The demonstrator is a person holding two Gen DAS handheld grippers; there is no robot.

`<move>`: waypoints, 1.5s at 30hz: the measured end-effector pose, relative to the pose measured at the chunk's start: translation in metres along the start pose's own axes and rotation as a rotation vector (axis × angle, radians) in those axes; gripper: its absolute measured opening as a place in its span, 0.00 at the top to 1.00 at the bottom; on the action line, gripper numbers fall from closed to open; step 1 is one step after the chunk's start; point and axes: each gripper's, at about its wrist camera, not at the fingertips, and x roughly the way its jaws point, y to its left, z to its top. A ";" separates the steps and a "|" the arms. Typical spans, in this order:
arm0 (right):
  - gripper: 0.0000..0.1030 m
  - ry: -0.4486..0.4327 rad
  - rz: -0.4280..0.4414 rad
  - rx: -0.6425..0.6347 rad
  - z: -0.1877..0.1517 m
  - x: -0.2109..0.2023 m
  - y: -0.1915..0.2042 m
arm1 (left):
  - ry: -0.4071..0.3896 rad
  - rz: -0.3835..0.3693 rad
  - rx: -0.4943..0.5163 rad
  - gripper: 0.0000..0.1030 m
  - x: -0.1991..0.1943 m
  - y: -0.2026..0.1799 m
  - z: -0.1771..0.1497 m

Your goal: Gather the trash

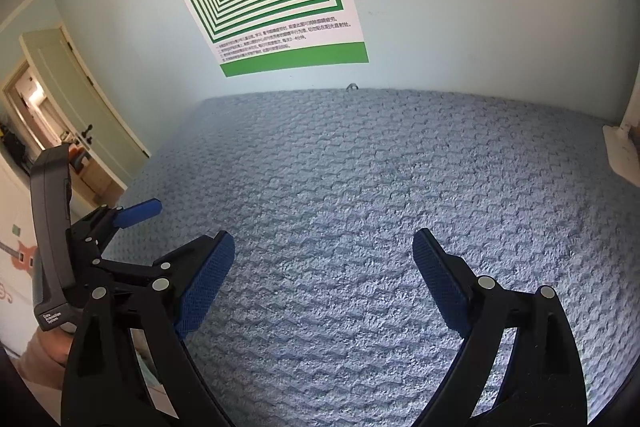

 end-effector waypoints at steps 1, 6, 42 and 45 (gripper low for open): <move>0.13 0.003 -0.004 0.001 0.000 0.001 0.000 | 0.001 0.002 0.000 0.07 0.000 0.000 0.000; 0.13 0.002 -0.008 0.007 0.001 0.001 -0.001 | 0.002 0.001 0.002 0.07 0.001 -0.001 0.000; 0.13 0.025 -0.012 0.017 0.001 0.010 -0.003 | 0.028 0.012 -0.008 0.07 0.009 0.005 -0.001; 0.13 0.026 -0.011 0.019 0.001 0.010 -0.003 | 0.027 0.017 -0.011 0.07 0.009 0.006 -0.002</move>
